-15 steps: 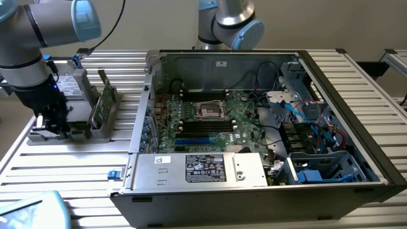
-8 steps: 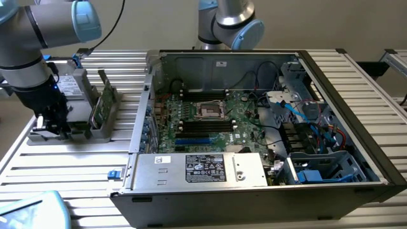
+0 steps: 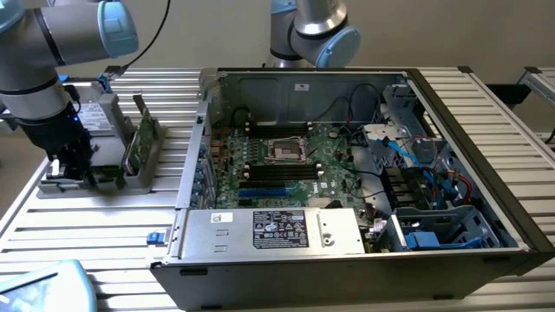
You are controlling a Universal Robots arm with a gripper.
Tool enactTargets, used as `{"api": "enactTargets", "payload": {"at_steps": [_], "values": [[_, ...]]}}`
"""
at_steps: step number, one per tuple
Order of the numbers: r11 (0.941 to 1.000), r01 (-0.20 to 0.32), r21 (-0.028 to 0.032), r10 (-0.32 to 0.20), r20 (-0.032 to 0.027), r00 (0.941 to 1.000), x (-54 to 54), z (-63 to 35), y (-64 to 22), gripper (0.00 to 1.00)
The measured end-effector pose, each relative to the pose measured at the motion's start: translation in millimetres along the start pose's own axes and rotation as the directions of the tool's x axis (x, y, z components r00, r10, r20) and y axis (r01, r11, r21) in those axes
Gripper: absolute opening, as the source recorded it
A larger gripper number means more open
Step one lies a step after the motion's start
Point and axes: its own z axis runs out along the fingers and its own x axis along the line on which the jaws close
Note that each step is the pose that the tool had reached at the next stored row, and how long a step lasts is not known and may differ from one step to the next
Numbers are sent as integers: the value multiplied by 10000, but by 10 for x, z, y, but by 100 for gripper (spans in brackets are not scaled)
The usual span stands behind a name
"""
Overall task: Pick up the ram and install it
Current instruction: 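Pick up the ram and move it above insertion slot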
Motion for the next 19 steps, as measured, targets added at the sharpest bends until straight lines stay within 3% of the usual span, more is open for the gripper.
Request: {"api": "enactTargets", "payload": {"at_steps": [19], "values": [[10000, 1, 0, -1, 0, 10000, 0, 0, 0, 14]]}}
